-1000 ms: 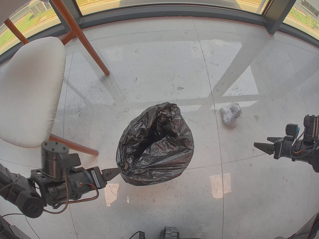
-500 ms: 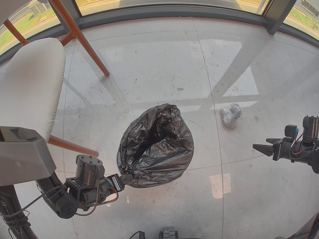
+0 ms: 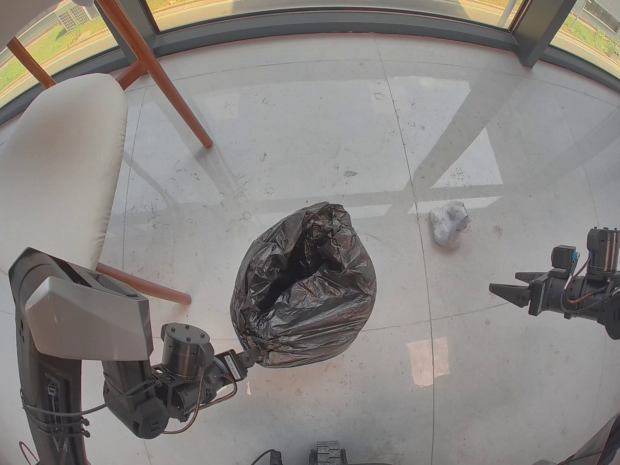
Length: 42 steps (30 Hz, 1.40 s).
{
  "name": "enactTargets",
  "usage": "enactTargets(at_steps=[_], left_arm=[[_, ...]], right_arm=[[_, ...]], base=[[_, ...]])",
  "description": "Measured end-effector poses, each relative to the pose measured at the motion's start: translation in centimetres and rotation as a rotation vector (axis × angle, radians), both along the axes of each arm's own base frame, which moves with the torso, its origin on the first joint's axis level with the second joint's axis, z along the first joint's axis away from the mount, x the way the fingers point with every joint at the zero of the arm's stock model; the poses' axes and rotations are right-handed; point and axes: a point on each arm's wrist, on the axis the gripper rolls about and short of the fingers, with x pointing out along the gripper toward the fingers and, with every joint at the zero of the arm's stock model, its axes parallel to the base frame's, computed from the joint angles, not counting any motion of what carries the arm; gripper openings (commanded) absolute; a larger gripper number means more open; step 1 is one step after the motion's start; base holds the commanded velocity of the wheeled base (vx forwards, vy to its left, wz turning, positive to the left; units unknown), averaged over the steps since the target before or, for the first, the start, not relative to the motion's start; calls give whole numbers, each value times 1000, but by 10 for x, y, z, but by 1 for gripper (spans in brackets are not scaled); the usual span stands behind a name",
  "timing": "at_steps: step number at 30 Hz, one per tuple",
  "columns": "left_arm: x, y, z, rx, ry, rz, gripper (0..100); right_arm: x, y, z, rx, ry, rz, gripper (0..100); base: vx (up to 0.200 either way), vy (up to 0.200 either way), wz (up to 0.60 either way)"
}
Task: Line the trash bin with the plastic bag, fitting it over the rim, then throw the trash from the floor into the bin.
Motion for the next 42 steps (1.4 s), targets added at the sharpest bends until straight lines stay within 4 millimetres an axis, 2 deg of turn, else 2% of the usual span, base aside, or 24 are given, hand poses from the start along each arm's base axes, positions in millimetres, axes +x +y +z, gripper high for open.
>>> enactTargets(at_steps=[5,9,15,20,27,32,42], left_arm=[[-9,2,-6,31,30,-19,100],[-25,9,2,61,46,-39,100],[-45,20,32,49,-8,-50,100],[-54,22,62,-1,-116,-58,100],[-45,12,102,-102,-294,-20,100],[-43,10,125,-145,-383,-13,100],[-30,4,162,-59,-503,-83,100]], right_arm=[[-1,0,-1,0,6,0,100],[-1,-1,-2,1,7,-3,100],[-2,-2,-2,1,8,-7,100],[-2,0,-2,1,8,-2,100],[3,2,3,-9,-12,-7,100],[10,-9,11,-13,-46,-49,100],[31,-24,17,-19,-84,-96,100]], base=[[0,0,0],[0,0,0],[0,0,0],[0,0,0],[0,0,0],[0,-160,0],[0,-200,0]])
